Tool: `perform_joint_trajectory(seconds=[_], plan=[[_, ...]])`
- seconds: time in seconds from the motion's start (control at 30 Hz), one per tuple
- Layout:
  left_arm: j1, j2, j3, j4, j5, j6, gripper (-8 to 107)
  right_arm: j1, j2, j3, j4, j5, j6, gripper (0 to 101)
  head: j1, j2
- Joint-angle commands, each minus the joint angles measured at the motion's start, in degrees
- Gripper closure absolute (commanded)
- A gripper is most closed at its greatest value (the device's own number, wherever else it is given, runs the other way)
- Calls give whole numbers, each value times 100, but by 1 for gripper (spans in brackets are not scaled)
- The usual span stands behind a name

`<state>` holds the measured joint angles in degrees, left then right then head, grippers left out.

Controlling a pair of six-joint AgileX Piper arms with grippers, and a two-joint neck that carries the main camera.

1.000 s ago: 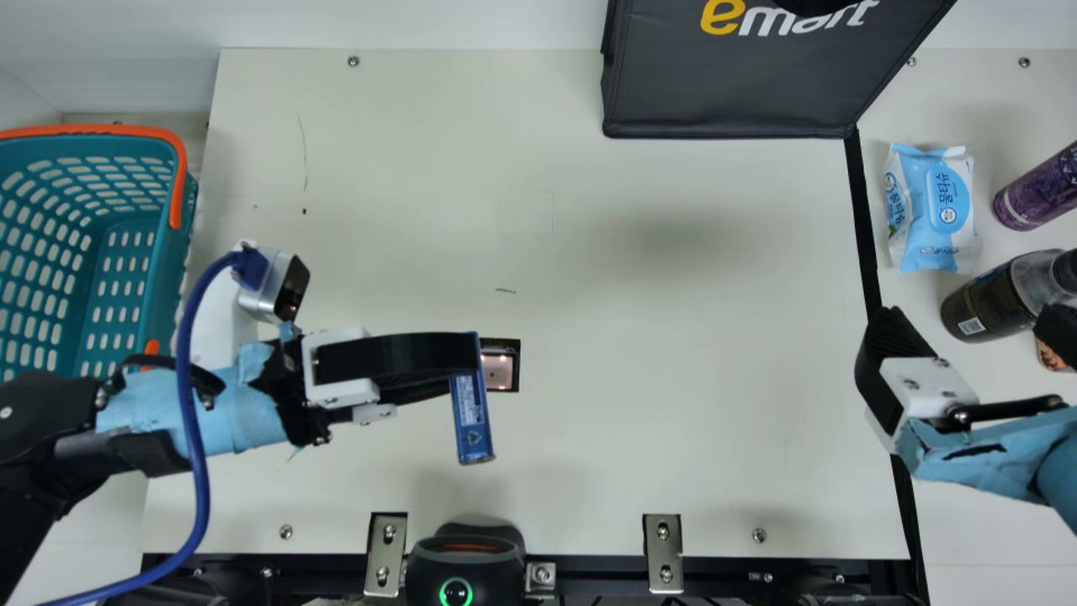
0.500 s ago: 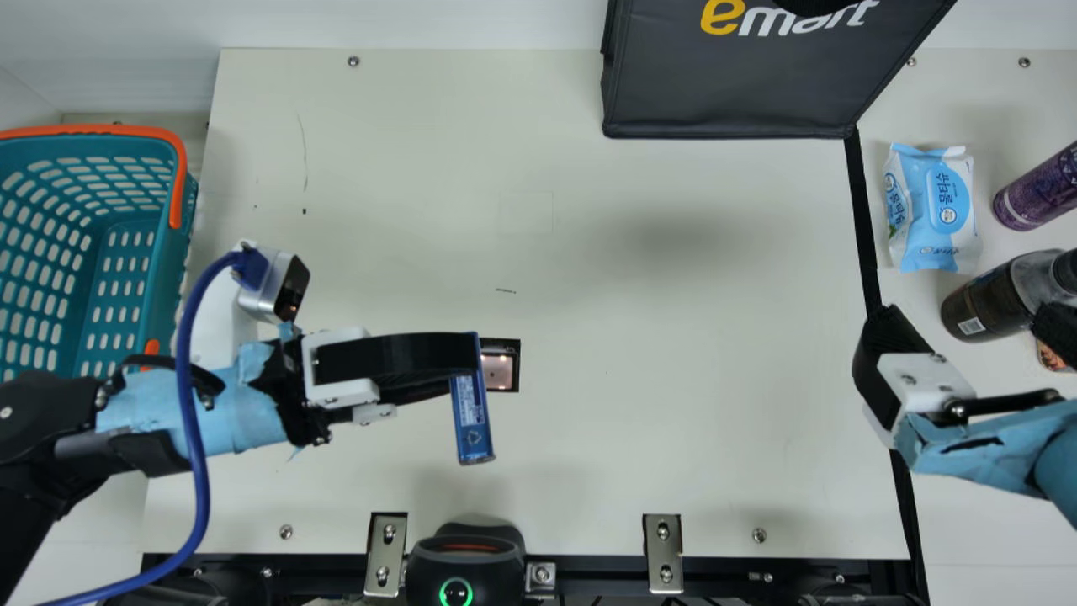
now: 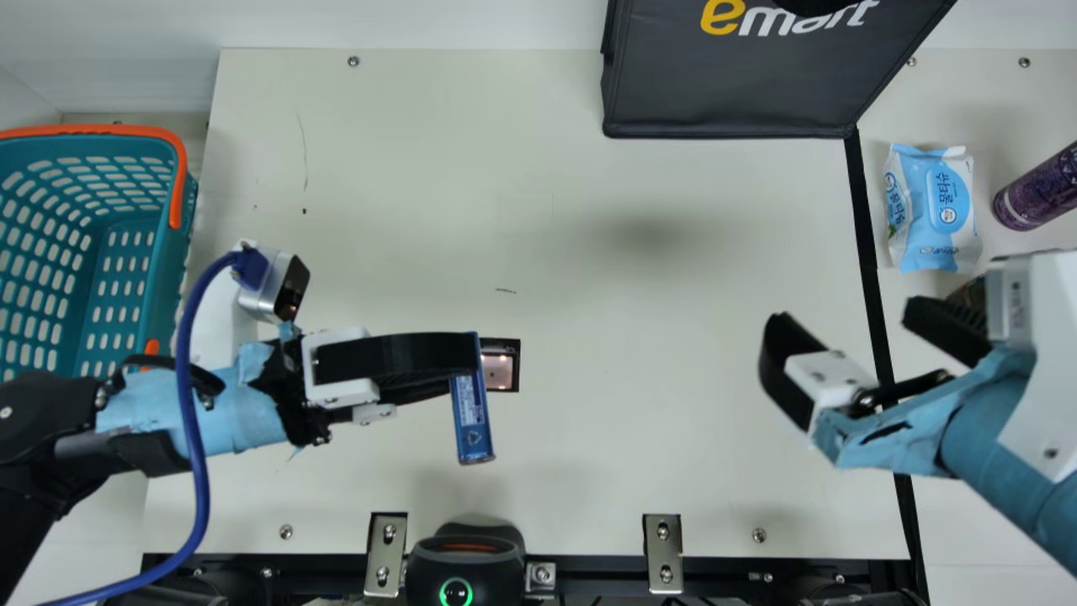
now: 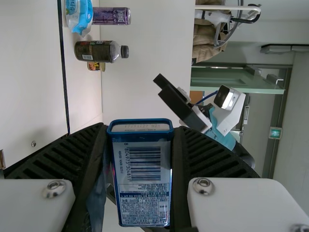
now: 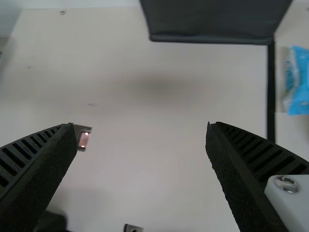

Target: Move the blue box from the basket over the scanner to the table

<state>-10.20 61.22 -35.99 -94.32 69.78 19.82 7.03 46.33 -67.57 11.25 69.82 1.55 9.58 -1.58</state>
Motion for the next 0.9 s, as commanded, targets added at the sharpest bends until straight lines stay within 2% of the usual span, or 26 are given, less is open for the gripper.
perform_joint_trajectory(seconds=[0.0, 0.17, 0.33, 0.6, 0.87], plan=[[0, 0, 0, 0, 0, 0, 107, 215, -61, 79, 284, 8, 86, 6, -166, 0], [0, 0, 0, 0, 0, 0, 107, 724, -271, 240, 649, 8, 489, 6, -166, 0], [0, 0, 0, 0, 0, 0, 107, 1283, -531, 331, 801, 8, 1053, 6, -166, 0], [0, 0, 0, 0, 0, 0, 107, 2026, -952, 418, 825, 8, 2190, 6, -166, 0], [0, 0, 0, 0, 0, 0, 107, 2436, -1259, 375, 837, 8, 3288, 6, -166, 0]])
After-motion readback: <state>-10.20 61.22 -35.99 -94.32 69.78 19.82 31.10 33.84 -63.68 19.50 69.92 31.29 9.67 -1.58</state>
